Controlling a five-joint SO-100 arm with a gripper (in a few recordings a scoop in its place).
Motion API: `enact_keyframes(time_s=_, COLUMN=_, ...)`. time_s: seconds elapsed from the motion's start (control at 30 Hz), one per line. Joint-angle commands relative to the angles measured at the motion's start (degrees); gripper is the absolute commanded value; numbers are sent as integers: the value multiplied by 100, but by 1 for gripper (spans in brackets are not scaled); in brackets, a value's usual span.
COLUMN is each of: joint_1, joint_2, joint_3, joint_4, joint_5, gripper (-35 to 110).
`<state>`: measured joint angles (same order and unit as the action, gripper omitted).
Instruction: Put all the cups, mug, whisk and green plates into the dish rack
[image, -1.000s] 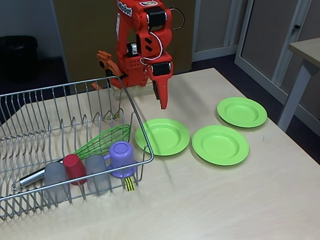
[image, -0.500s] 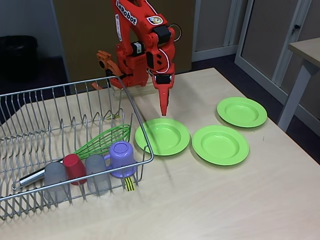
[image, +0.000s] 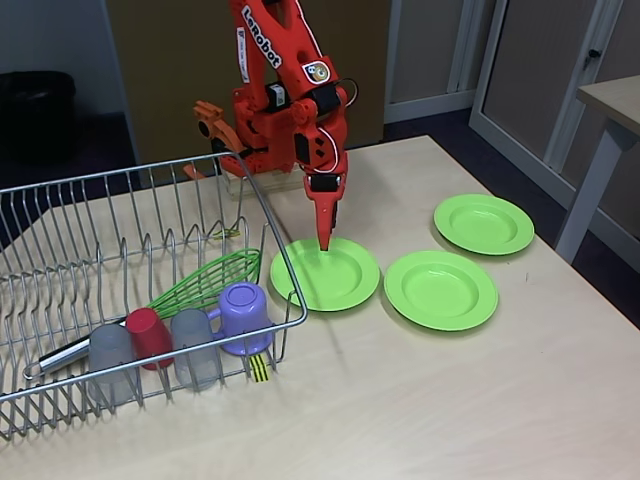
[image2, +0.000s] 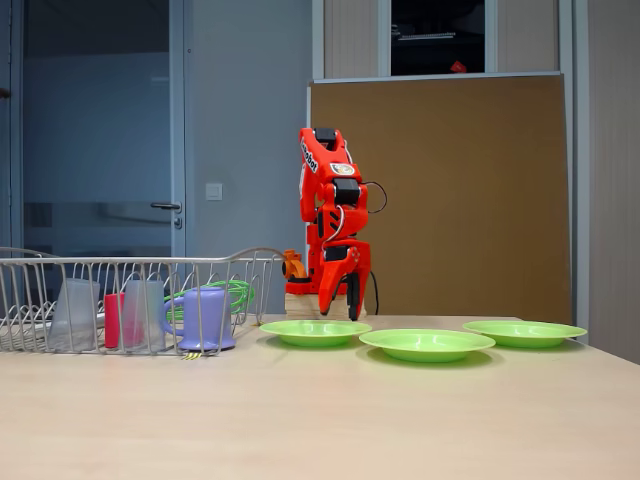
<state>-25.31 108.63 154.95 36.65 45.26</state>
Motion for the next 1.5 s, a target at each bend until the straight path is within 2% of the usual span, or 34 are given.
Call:
enact_keyframes(time_s=0.0, joint_1=62, joint_2=-308, joint_3=70, joint_4=-404, joint_5=-114, gripper=41)
enact_keyframes(time_s=0.43, joint_1=826, joint_2=-1529, joint_3=-562, joint_4=-1028, joint_5=-1204, gripper=34)
enact_keyframes(time_s=0.6, joint_1=1134, joint_2=-1819, joint_3=-861, joint_4=-1037, joint_5=-1468, gripper=23)
enact_keyframes(time_s=0.77, joint_1=1318, joint_2=-1907, joint_3=-1011, joint_4=-1187, joint_5=-1327, gripper=0)
enact_keyframes(time_s=0.87, joint_1=1257, joint_2=-1758, joint_3=-1046, joint_4=-1072, joint_5=-1266, gripper=0)
enact_keyframes(time_s=1.03, joint_1=817, joint_2=-782, joint_3=-1090, joint_4=-352, joint_5=-896, gripper=0)
enact_keyframes(time_s=1.17, joint_1=422, joint_2=272, joint_3=-1415, joint_4=712, joint_5=-800, gripper=0)
enact_keyframes(time_s=1.47, joint_1=396, joint_2=1055, joint_3=-2856, joint_4=2391, joint_5=-1415, gripper=0)
